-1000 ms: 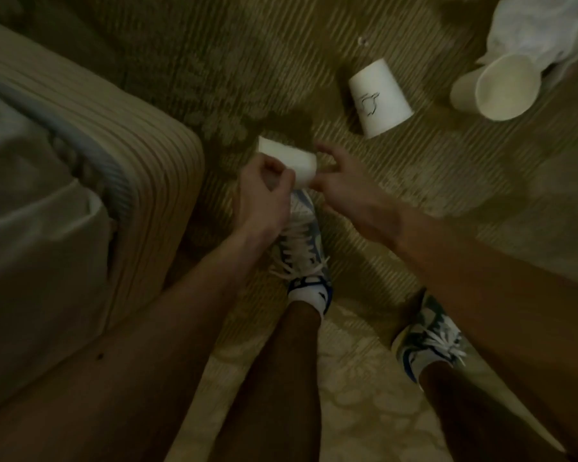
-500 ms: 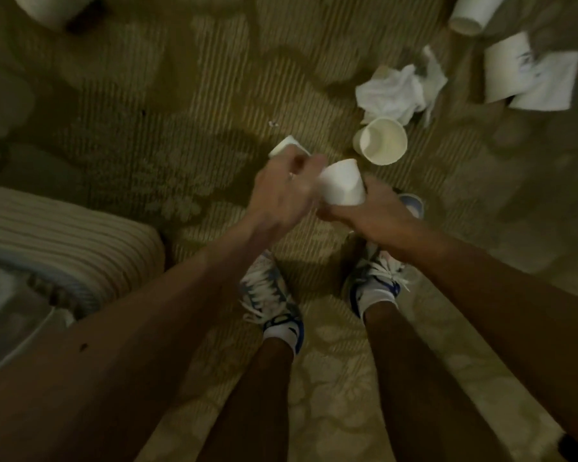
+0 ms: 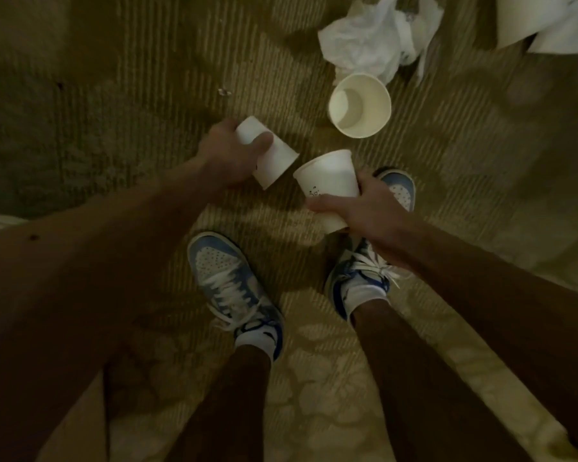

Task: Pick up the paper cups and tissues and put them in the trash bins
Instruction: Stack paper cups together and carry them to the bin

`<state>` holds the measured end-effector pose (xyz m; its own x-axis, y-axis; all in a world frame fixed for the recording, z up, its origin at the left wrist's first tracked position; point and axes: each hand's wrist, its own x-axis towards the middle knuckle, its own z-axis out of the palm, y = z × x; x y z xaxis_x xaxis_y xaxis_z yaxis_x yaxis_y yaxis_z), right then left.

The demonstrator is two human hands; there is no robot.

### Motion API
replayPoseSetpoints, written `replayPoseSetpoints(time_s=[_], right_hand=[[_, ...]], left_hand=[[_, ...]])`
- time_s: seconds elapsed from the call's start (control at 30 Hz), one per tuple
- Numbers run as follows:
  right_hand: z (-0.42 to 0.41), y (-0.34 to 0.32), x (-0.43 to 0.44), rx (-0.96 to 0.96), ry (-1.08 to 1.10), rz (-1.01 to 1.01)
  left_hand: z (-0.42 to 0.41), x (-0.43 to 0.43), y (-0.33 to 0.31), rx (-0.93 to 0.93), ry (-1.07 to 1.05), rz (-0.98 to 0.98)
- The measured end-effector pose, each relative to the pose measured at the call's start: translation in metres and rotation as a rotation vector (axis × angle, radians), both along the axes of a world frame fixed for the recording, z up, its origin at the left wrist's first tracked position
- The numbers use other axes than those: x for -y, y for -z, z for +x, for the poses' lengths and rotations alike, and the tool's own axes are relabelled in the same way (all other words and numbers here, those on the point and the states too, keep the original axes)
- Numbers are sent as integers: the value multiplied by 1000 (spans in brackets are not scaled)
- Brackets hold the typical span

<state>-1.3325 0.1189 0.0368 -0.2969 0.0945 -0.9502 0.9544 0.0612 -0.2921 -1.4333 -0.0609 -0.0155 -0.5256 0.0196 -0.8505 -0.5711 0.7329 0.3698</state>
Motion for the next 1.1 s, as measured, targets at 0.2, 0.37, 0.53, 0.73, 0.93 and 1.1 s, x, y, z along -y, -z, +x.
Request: replayPoseSetpoints(time_s=[0.2,0.37,0.53,0.73,0.93,1.1], right_hand=[[-1,-7,-10,79,248,-161],[-14,-30,-17,136,446,-296],[-23,-59,-33,100,629,-371],[-24,-84,-78,-11,725,-410],[-14,-82,-122,-17,787,-295],[-2,-70,-143,11,848,-217]], left_hand=[[5,-16,4,21,-157,-68],[4,-37,-26,64,-340,-6],[4,-66,-71,134,-432,57],[9,-96,-114,151,-188,163],[-2,-120,-110,14,-40,77],[-1,-128,-76,58,488,-16]])
